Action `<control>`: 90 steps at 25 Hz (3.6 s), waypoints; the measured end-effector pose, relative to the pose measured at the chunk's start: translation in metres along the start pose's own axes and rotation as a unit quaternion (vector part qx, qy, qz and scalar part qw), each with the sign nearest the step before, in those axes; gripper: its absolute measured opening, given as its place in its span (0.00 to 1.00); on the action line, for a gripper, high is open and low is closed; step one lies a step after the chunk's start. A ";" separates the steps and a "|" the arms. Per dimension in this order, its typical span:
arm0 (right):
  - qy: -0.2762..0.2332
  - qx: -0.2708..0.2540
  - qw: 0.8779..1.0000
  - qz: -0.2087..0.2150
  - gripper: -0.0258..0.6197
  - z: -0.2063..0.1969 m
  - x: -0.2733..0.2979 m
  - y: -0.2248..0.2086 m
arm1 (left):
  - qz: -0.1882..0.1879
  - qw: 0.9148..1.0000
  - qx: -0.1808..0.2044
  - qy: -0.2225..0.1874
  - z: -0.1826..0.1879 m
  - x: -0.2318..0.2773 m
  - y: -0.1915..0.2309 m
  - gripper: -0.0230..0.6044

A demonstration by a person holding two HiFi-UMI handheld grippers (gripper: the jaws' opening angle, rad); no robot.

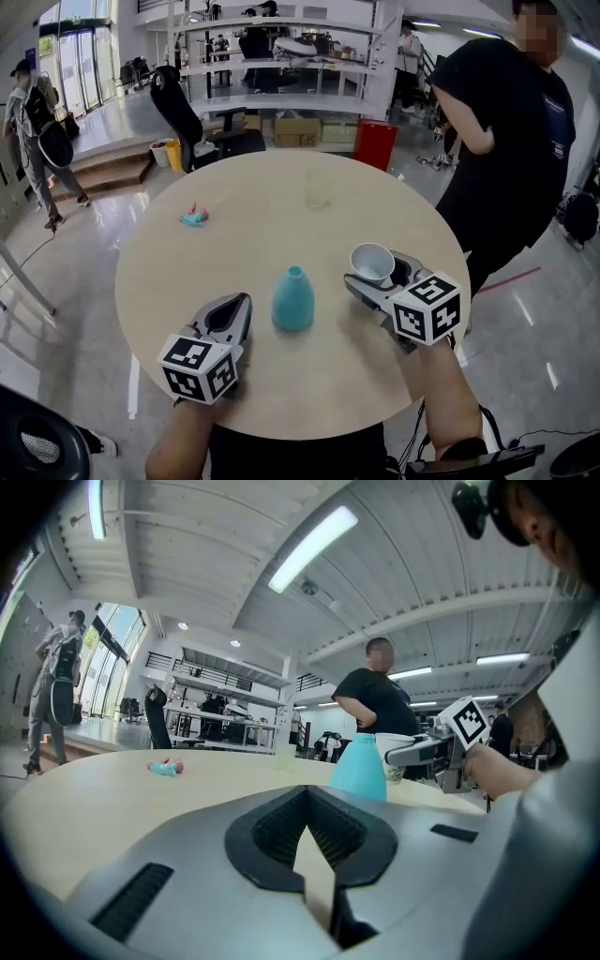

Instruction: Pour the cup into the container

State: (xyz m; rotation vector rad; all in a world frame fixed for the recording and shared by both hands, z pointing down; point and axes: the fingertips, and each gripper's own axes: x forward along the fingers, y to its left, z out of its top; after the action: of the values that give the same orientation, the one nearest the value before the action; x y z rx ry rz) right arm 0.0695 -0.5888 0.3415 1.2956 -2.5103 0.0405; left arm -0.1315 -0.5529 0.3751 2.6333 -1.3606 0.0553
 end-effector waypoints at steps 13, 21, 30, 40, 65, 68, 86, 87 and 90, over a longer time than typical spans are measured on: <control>0.049 -0.132 0.990 0.018 0.55 0.039 0.012 0.036 | -0.023 1.000 0.021 -0.006 0.015 -0.011 -0.014 0.04; 0.075 -0.167 0.983 0.019 0.55 0.046 0.019 0.043 | -0.034 0.999 0.026 -0.006 0.020 -0.012 -0.020 0.04; 0.101 -0.222 0.970 0.008 0.55 0.049 0.028 0.048 | -0.037 0.999 0.031 -0.001 0.020 -0.008 -0.019 0.04; 0.119 -0.261 0.958 0.007 0.55 0.053 0.026 0.055 | -0.045 0.998 0.031 0.007 0.016 -0.007 -0.029 0.04; 0.142 -0.337 0.931 -0.012 0.55 0.056 0.035 0.060 | -0.054 0.998 0.023 0.011 0.003 -0.001 -0.028 0.04; 0.144 -0.345 0.927 -0.016 0.55 0.058 0.034 0.060 | -0.055 0.998 0.022 0.012 0.003 -0.001 -0.028 0.04; 0.155 -0.380 0.912 -0.022 0.55 0.061 0.033 0.066 | -0.059 0.998 0.018 0.010 0.002 -0.004 -0.028 0.04; 0.156 -0.381 0.911 -0.022 0.54 0.061 0.033 0.065 | -0.059 0.998 0.018 0.009 0.002 -0.003 -0.028 0.04; 0.157 -0.384 0.910 -0.023 0.55 0.060 0.033 0.064 | -0.061 0.998 0.019 0.009 0.002 -0.001 -0.029 0.04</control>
State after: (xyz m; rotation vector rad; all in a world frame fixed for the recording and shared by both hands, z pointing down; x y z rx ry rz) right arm -0.0153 -0.5879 0.3014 0.9122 -1.8957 -0.6331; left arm -0.1089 -0.5360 0.3687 2.7341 -1.2036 0.0895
